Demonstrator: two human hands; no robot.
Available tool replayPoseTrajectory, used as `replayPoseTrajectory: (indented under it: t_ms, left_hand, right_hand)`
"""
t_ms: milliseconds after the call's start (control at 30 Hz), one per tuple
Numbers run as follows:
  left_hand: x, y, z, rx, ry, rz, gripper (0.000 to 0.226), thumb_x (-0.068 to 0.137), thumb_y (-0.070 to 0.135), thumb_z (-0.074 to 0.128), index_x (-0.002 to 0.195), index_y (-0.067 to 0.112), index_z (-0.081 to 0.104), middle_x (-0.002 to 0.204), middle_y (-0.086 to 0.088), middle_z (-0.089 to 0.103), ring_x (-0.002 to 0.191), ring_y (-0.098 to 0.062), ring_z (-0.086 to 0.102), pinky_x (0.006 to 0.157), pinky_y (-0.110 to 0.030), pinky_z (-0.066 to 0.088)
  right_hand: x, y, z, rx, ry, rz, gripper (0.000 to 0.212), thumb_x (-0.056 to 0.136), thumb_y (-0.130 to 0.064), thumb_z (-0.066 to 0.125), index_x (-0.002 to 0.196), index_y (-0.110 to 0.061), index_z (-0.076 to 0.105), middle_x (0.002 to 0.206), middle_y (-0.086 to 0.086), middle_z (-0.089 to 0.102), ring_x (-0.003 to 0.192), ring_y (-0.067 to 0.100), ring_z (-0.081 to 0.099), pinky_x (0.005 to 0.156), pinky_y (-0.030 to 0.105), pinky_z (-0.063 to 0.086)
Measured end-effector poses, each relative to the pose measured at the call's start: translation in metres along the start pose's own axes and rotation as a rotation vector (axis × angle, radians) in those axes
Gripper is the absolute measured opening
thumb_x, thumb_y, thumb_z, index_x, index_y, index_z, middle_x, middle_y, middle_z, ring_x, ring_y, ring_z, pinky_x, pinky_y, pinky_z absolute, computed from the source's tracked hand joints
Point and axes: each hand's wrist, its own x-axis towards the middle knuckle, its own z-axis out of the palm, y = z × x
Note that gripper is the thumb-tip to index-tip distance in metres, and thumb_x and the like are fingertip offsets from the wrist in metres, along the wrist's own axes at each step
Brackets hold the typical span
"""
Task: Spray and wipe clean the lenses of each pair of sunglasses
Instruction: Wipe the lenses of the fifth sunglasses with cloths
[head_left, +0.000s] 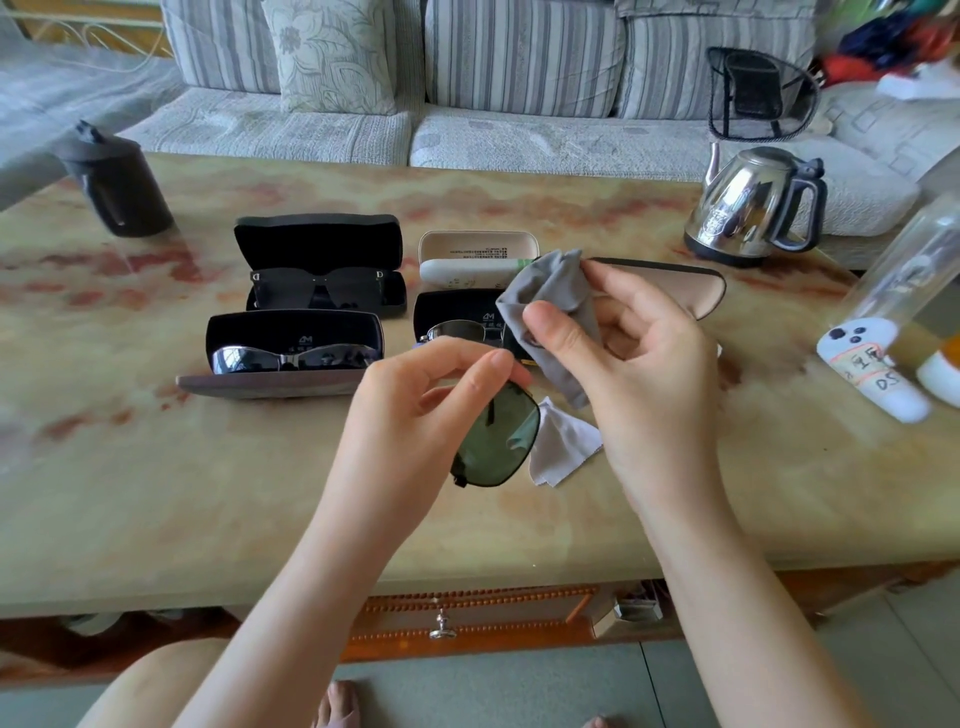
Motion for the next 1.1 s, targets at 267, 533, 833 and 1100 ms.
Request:
replayPoseTrajectory:
  t_ms: [267,533,833,1100]
  left_hand:
    - [-0.001,-0.005,0.004,-0.006,-0.044,-0.032,0.019,0.092,0.021,0.059,0.081,0.020,0.075,0.078,0.014,0.073,0.078,0.001,0.068,0.068,-0.010,0.050]
    - [0.001,-0.009,0.004,-0.054,0.012,-0.056,0.022,0.093,0.026,0.057,0.082,0.022,0.075,0.079,0.009,0.072,0.076,-0.003,0.065,0.072,-0.021,0.051]
    - [-0.001,-0.012,0.007,-0.214,0.011,-0.109,0.028,0.099,0.018,0.049,0.079,0.017,0.069,0.088,-0.009,0.073,0.091,-0.030,0.070,0.088,-0.052,0.054]
    - [-0.002,0.000,0.004,-0.359,-0.146,-0.151,0.027,0.100,0.014,0.041,0.090,-0.007,0.054,0.078,-0.015,0.074,0.077,-0.023,0.074,0.066,-0.031,0.060]
  right_hand:
    - [0.014,0.005,0.000,0.042,0.143,-0.018,0.009,0.090,-0.021,0.068,0.084,-0.017,0.072,0.070,-0.011,0.070,0.068,-0.002,0.061,0.065,0.014,0.046]
    - [0.010,0.011,0.006,0.143,0.106,0.023,0.008,0.093,-0.019,0.064,0.086,-0.016,0.068,0.069,-0.015,0.065,0.070,-0.004,0.058,0.065,0.011,0.044]
    - [-0.004,0.020,0.009,0.097,-0.071,0.024,0.061,0.075,-0.034,0.078,0.130,-0.023,0.053,0.122,-0.001,0.067,0.120,0.015,0.060,0.100,0.050,0.048]
    - [0.007,0.014,-0.005,0.129,-0.032,0.004,0.029,0.083,-0.019,0.071,0.111,-0.014,0.068,0.103,0.000,0.075,0.101,0.013,0.069,0.086,0.026,0.052]
